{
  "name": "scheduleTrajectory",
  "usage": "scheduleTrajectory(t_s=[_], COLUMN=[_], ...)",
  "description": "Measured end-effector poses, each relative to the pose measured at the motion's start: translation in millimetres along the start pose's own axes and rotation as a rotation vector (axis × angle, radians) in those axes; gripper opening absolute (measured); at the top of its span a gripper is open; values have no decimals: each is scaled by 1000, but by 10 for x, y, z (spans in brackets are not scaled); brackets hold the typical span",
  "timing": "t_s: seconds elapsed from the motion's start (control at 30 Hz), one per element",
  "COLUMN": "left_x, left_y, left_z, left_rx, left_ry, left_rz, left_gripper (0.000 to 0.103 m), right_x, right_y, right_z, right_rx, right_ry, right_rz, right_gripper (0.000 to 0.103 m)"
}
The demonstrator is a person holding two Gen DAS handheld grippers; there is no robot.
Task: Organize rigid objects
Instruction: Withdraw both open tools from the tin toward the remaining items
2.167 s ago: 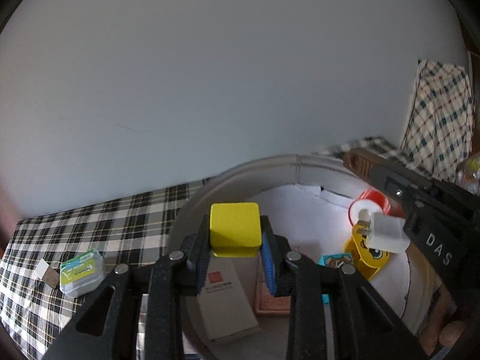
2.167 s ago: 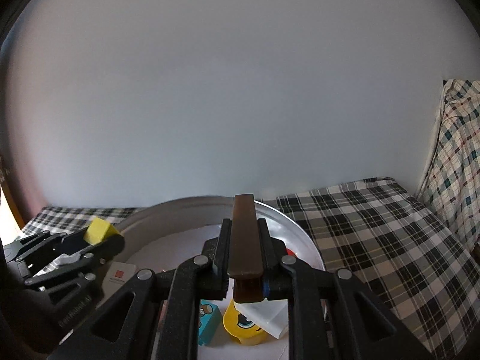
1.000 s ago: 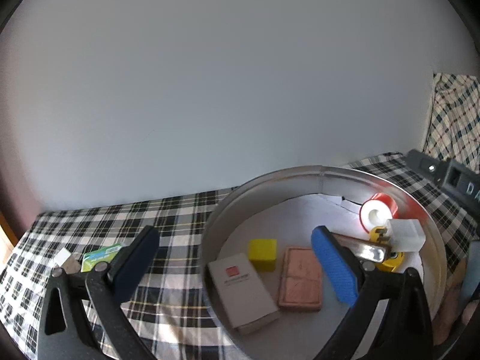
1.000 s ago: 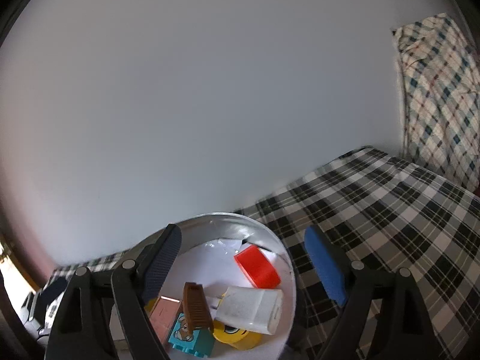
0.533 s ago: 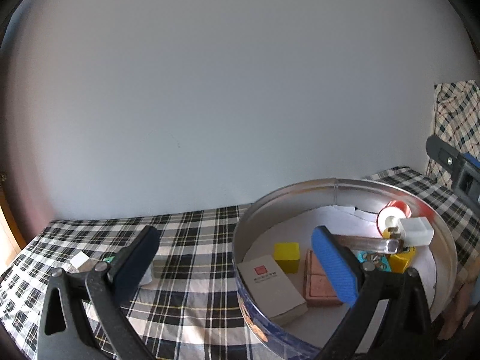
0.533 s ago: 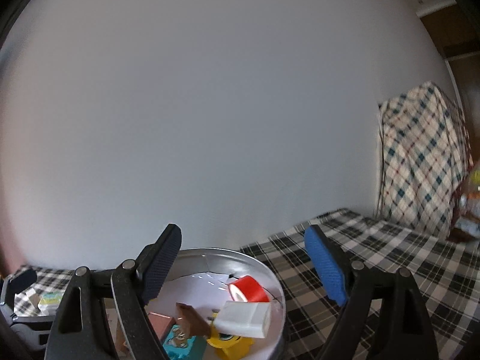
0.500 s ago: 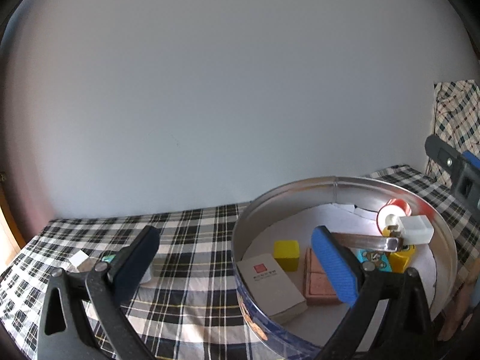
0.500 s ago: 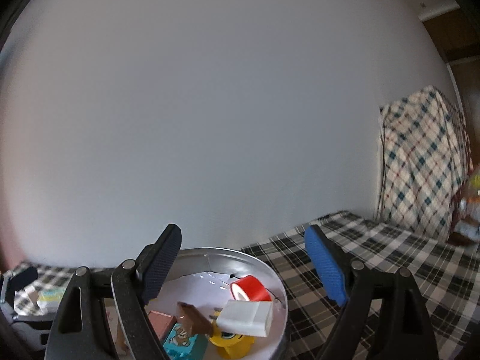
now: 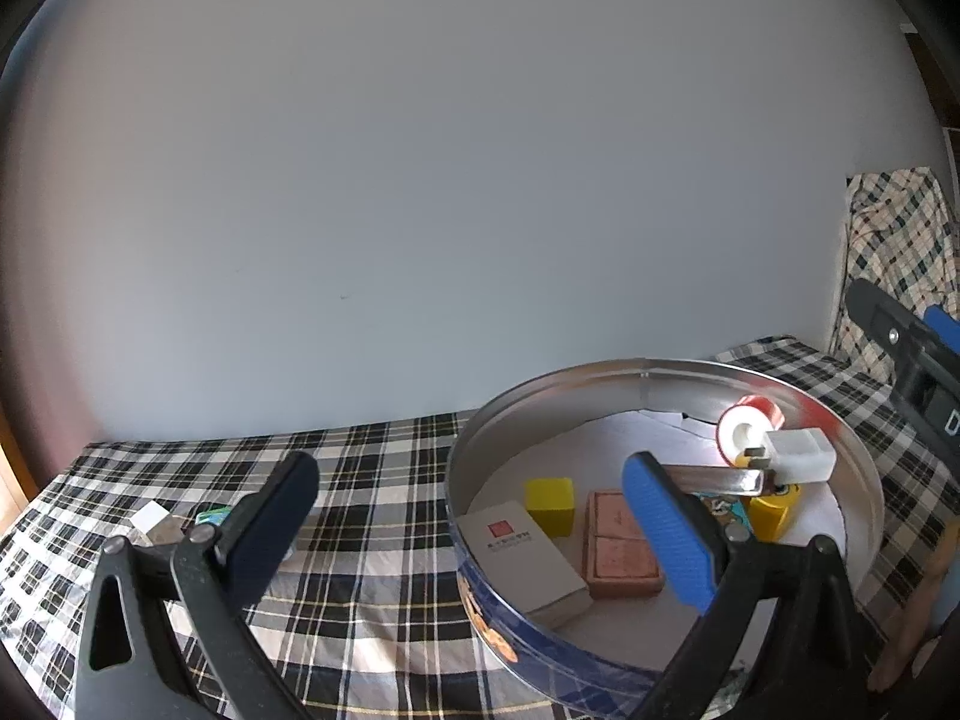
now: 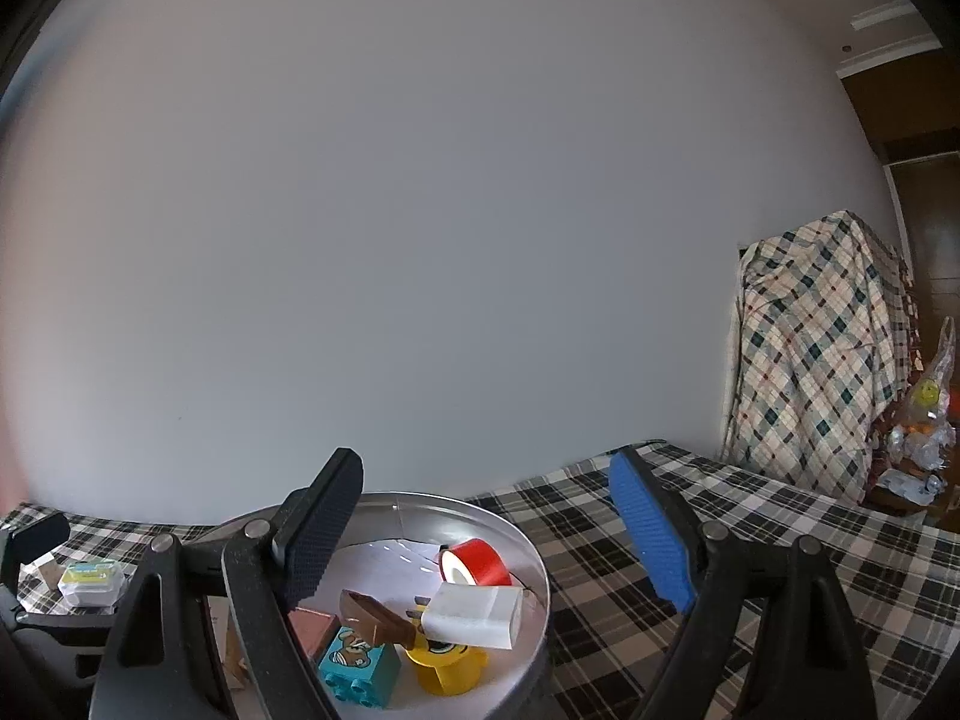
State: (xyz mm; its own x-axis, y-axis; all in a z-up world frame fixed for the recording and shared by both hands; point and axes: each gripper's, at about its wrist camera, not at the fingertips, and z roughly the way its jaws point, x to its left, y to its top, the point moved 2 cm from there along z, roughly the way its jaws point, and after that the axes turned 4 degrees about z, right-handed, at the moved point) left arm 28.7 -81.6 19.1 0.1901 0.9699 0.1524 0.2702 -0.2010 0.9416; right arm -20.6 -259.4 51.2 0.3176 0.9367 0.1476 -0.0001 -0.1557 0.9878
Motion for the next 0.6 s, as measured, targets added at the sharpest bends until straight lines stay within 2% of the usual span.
scheduleTrajectory(t_s=[0.3,0.6], left_x=[105,137], left_y=[-37,-52], left_z=[-44,-86], left_rx=[12,9], left_ry=[-15,-16], left_rz=[-55,-56], left_gripper=[103,103], right_x=[14,84], right_y=[1,13], right_z=[-130,-257], right_rx=[-28,-69], right_ry=[-14,-27], right_rz=[-2,-16], right_gripper=[86,86])
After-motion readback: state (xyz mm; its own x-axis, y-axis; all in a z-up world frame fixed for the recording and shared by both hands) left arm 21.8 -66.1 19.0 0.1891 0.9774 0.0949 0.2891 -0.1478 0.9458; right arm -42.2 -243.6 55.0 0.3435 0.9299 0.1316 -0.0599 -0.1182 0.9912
